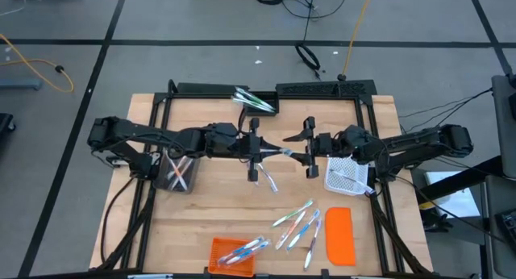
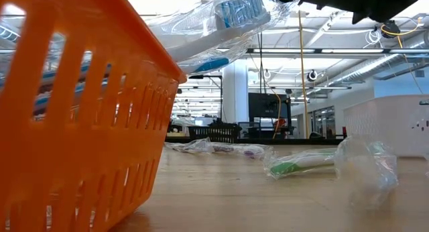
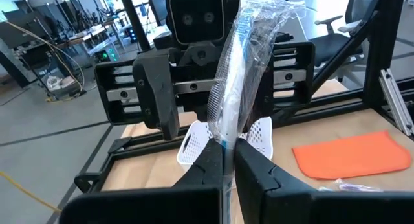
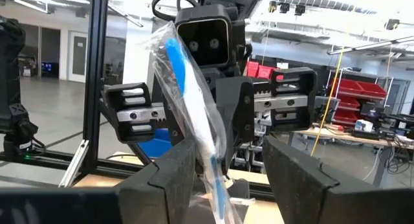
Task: Pick & Place Toothbrushes
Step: Put the blue toothbrush into the orange bin
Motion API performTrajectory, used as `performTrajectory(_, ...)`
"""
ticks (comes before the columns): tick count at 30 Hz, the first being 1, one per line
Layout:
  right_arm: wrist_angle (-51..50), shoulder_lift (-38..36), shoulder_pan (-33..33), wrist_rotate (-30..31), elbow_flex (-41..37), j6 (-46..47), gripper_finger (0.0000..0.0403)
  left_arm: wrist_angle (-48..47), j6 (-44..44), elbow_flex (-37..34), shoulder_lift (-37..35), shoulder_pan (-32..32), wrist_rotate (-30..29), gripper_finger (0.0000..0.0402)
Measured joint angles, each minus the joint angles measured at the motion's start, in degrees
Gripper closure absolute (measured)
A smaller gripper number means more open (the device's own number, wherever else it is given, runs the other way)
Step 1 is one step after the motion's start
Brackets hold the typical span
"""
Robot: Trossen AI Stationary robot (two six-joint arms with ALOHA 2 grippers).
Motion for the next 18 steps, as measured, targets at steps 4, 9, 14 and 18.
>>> performTrajectory(4,1.43,0.62,0.02,-0.03,0.00,0.00,0.0231,-0.04,-0.43,0.01,0.00,0.04,0.00,0.0381)
performTrajectory(9,2.59,0.62,1.08,0.05,0.00,0.00,0.0235,-0.07,-0.05,0.01,0.00,0.04,0.04,0.0395)
performTrajectory(14,2.99,0.60,2.10,0.03,0.00,-0.09,0.0264,-0.24,-0.52,0.01,0.03,0.57,-0.02,0.0381)
performTrajectory(18,3.79,0.60,2.25,0.16,0.00,-0.61,0.0307,-0.23,-0.90,0.01,0.07,0.98,-0.03,0.0389)
